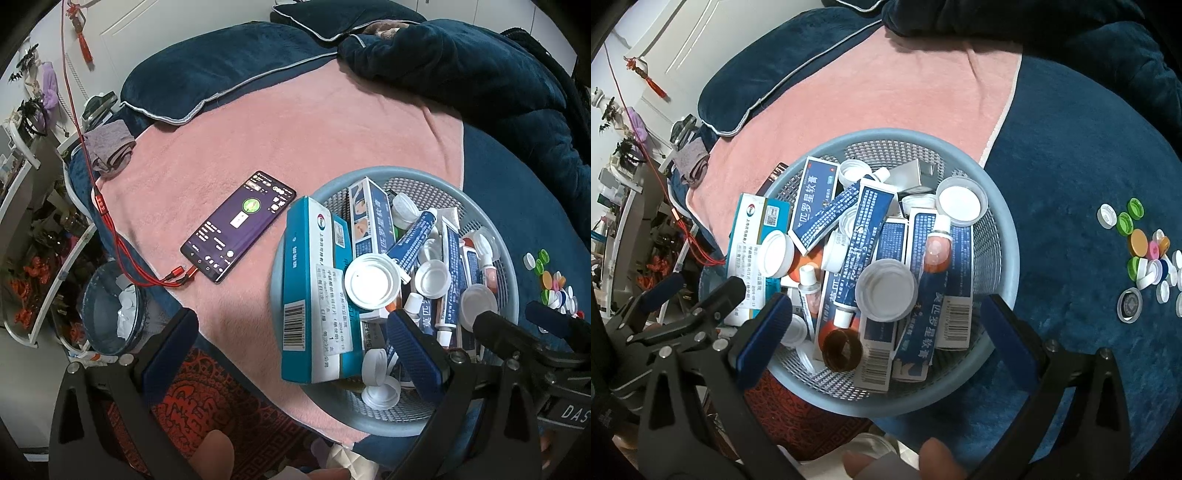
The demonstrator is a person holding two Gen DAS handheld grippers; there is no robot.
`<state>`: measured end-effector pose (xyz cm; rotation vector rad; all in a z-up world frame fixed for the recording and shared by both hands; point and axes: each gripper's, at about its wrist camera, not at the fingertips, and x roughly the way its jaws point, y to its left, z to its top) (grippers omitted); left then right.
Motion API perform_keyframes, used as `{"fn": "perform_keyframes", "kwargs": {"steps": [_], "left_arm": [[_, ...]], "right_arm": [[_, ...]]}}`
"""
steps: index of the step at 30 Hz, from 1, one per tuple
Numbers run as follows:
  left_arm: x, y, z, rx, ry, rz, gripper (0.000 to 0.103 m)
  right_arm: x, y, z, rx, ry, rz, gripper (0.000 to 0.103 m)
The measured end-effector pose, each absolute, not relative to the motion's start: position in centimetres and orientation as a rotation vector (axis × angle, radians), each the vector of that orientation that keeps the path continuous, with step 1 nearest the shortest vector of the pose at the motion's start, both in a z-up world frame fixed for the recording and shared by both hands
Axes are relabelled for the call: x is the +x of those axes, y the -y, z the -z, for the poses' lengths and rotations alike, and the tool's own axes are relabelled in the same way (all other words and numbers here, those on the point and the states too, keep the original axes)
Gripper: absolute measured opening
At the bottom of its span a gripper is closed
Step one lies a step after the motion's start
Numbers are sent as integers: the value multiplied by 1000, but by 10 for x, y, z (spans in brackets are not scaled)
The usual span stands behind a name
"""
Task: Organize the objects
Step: 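Move both grippers back from the basket to the cap pile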
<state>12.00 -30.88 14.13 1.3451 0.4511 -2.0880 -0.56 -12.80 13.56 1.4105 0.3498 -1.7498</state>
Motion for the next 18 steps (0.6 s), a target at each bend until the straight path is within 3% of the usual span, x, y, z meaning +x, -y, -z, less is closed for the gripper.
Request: {"fn": "perform_keyframes", "kwargs": {"steps": [18], "left_arm": [[106, 287, -147, 1361, -409, 2110, 102]], "right_arm": [[-17, 104, -140, 1406, -355, 1784, 103]]}}
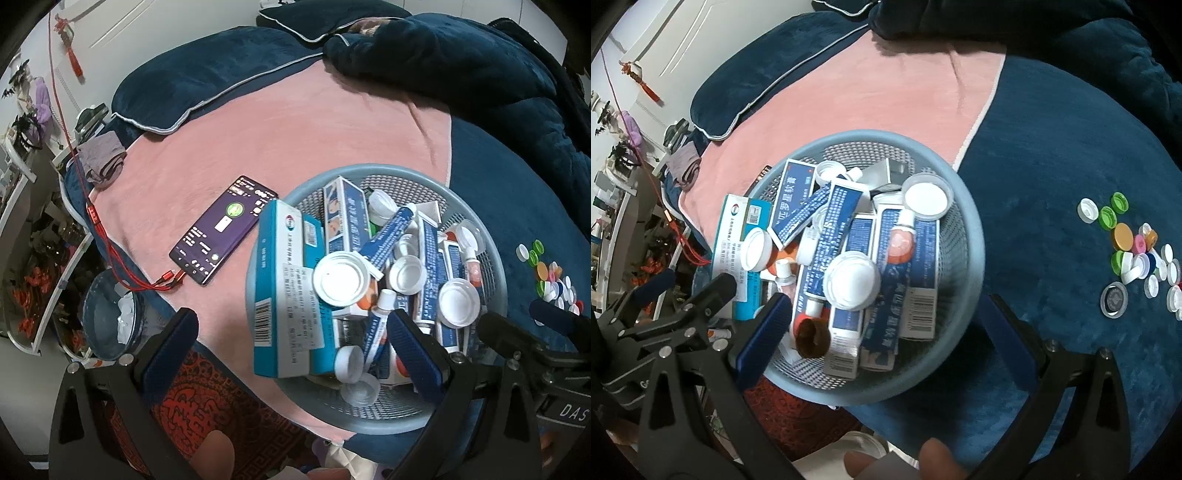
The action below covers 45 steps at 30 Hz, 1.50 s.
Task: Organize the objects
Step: 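Move both grippers back from the basket to the cap pile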
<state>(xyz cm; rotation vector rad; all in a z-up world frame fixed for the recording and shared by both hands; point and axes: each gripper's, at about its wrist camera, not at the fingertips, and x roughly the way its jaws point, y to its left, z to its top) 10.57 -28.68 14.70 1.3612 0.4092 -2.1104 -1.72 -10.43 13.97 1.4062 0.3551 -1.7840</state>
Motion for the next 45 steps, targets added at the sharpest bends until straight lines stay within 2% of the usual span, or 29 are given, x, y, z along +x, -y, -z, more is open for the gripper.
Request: {"fn": "perform_keyframes", "kwargs": {"steps": [24, 45], "left_arm": [[61, 223, -155, 1415, -317, 2189, 102], [-33, 102, -145, 1535, -179, 2348, 102]], "right_arm": [[-56, 38, -144, 1444, -276, 1862, 103], [-125, -77, -135, 1547, -123, 2013, 103]]}}
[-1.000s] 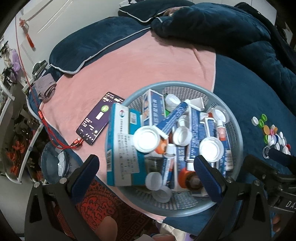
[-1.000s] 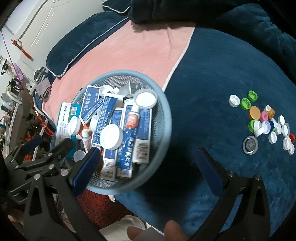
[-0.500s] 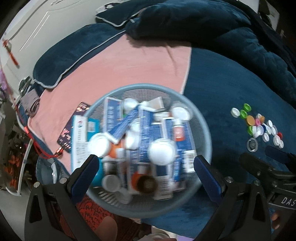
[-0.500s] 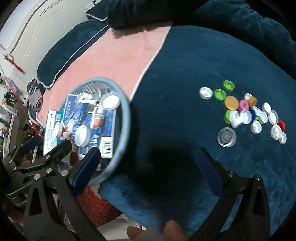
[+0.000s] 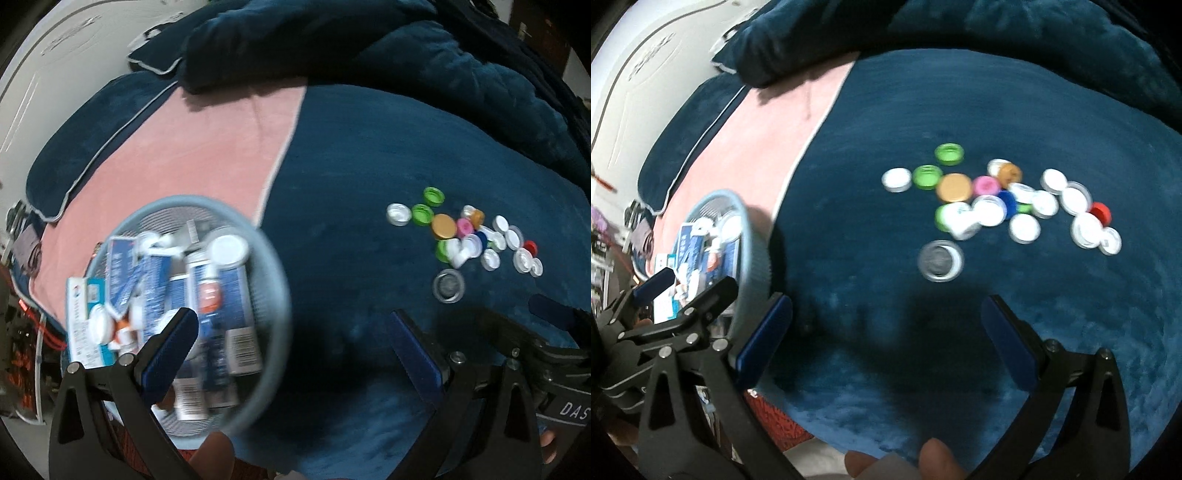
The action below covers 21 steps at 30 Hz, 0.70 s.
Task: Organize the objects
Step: 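Move both grippers back from the basket to the cap pile, then grasp a white QR-printed cap with the right gripper while the left gripper grasps another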
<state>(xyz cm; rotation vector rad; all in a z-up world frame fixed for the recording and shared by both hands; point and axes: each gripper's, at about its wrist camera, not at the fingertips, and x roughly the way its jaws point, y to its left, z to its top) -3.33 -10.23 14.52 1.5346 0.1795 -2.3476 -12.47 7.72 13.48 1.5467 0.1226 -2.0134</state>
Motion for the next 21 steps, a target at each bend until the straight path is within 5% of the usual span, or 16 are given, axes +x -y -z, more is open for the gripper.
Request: {"fn": "perform_keyframes", "kwargs": {"steps": [21], "left_arm": [[-120, 19, -103, 1673, -137, 2541, 102]], "right_arm": [[-223, -211, -99, 1663, -157, 2233, 103]]}}
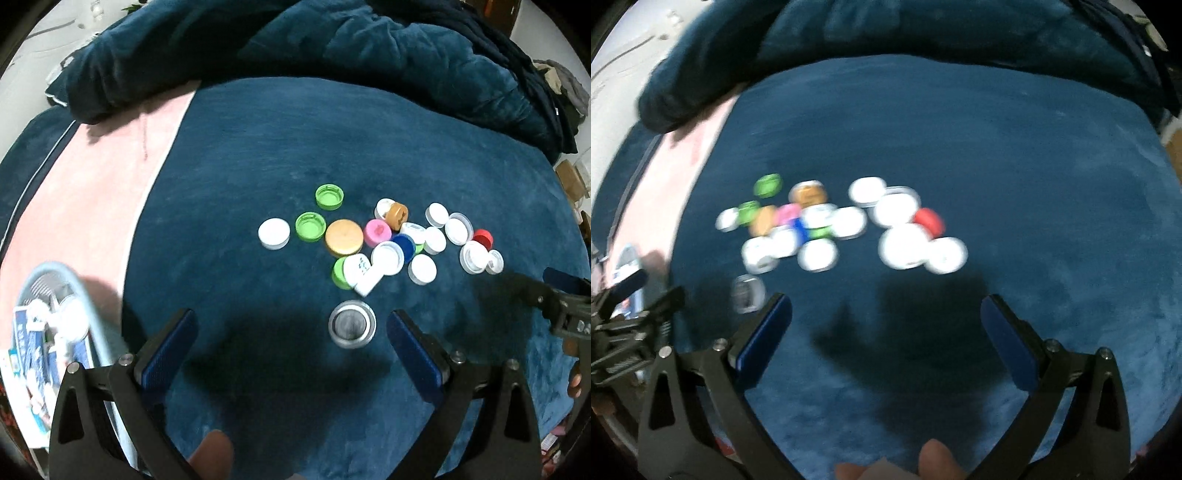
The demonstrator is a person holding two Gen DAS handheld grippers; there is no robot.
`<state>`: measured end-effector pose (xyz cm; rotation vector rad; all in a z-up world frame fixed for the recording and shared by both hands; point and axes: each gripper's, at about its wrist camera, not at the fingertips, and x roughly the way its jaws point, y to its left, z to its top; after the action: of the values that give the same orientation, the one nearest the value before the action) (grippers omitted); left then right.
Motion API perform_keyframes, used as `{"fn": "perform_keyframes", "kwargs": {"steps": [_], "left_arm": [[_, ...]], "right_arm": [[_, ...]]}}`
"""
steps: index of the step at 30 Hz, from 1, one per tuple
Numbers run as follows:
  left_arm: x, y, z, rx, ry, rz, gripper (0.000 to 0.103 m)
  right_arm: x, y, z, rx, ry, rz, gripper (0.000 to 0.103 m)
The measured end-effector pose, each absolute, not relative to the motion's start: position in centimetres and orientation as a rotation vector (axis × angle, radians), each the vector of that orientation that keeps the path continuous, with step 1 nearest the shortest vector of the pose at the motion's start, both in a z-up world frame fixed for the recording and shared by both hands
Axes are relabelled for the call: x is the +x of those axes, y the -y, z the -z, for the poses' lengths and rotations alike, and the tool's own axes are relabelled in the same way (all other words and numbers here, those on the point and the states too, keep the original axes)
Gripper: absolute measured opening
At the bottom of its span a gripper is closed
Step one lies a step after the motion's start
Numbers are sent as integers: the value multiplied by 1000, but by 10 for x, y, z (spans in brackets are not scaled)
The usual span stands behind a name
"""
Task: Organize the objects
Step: 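Grasp a white QR-printed cap with the right gripper while the left gripper grasps another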
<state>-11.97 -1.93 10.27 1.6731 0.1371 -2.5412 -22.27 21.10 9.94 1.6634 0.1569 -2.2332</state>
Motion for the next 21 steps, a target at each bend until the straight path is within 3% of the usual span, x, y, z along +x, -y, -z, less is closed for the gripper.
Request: {"fn": "perform_keyframes", "kwargs": {"steps": [7, 9, 12, 17, 21], "left_arm": [[-145, 29, -87, 1692, -177, 2527, 102], [-150, 34, -84, 1690, -194, 2523, 102], [-158, 43, -76, 1693, -229, 2507, 102], [-166, 53, -64, 1702, -257, 2482, 102], [-170, 60, -59, 1711, -315, 2464, 102]], "right_arm": [[-256, -232, -60, 1793, -233, 2281, 100], [-262, -234, -53, 1809, -252, 2289, 87], [-271, -234, -45, 1835, -218, 2265, 76], [-278, -229, -43, 1823, -190, 2256, 64], [-275, -224, -42, 1821, -197, 2225, 62]]}}
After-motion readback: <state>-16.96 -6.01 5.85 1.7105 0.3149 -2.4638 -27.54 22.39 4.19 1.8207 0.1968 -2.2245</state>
